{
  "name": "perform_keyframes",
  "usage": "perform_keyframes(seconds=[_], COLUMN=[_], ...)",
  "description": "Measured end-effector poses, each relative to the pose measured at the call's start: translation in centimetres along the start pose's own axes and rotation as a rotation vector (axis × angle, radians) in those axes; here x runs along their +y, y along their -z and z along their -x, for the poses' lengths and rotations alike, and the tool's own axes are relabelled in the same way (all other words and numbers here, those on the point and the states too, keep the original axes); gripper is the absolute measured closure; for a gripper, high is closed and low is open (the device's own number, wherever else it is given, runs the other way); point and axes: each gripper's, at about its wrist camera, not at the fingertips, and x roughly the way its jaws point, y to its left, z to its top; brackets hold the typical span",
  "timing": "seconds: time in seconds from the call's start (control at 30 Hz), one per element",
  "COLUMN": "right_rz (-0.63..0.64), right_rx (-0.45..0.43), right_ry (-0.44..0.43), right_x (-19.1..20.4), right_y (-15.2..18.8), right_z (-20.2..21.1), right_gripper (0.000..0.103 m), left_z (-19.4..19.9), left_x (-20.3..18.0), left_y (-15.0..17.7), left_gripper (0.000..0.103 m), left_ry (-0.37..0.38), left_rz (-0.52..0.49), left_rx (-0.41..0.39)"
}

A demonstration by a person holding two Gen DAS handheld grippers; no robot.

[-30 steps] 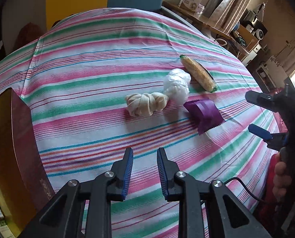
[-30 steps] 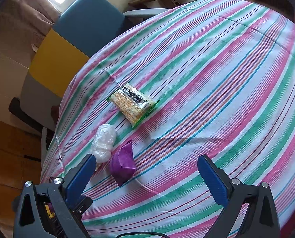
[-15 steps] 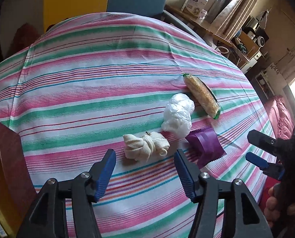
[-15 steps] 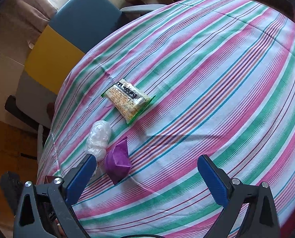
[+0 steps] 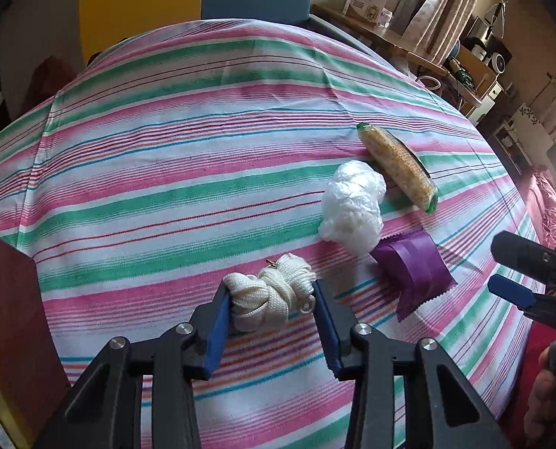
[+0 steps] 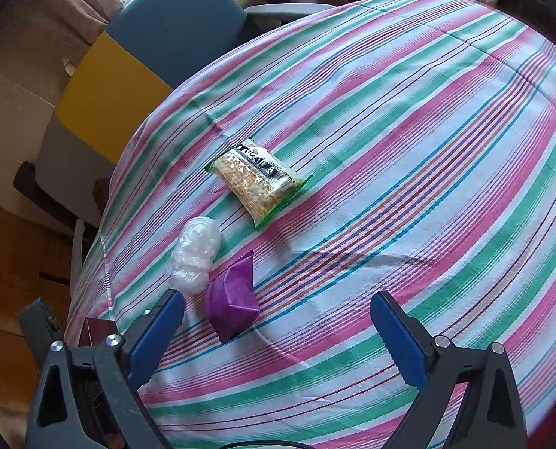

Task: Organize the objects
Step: 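Grasp the white knotted cloth bundle with the left gripper, then lift the knotted bundle with left while right grasps the cracker packet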

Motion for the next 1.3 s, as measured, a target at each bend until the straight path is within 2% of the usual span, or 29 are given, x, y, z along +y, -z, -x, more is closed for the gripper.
perform_keyframes(seconds=[0.33,0.6,0.67,0.83,0.97,1.17,1.3], right_rz=[0.026,0.067,0.085,0.151,0.231,0.315,0.363], right_rx=[0.006,0.013,0.021,0.039,0.013,0.027,0.063], right_ry=[0.054,0.095,0.101,0.142,0.207,0.283,0.292], right_x=[0.1,0.5,0.9,2.3,3.7,5.1,5.8], right_y=[-0.1,0.3,0.5,-0.3,-3.1,-7.6,-8.8], right_z=[-0.6,-1.0,-1.2,-1.9,-2.9,-6.9,-9.3], right_gripper=[0.004,0.025,0.027,0.027,0.015,0.012,0.011], left_z=[5.4,10.0,10.9,12.4,13.2,13.8,13.6], left_x=[-0.5,-1.4,-1.1,0.4,1.7,3.4,4.3], left_y=[4.9,8.3,9.2,10.8,11.7,12.8,13.2], left_gripper=[0.061,0.061,0.061,0.061,0.061,0.061,0.061], left_ry=[0.064,0.097,0.096,0.101,0.113,0.125,0.124], left_rz=[-0.027,-0.097,-0.107,-0.107,-0.079,-0.037,-0.012], left_rx=[-0.039,-0.092,-0.102,-0.113,-0.117,-0.106,-0.093])
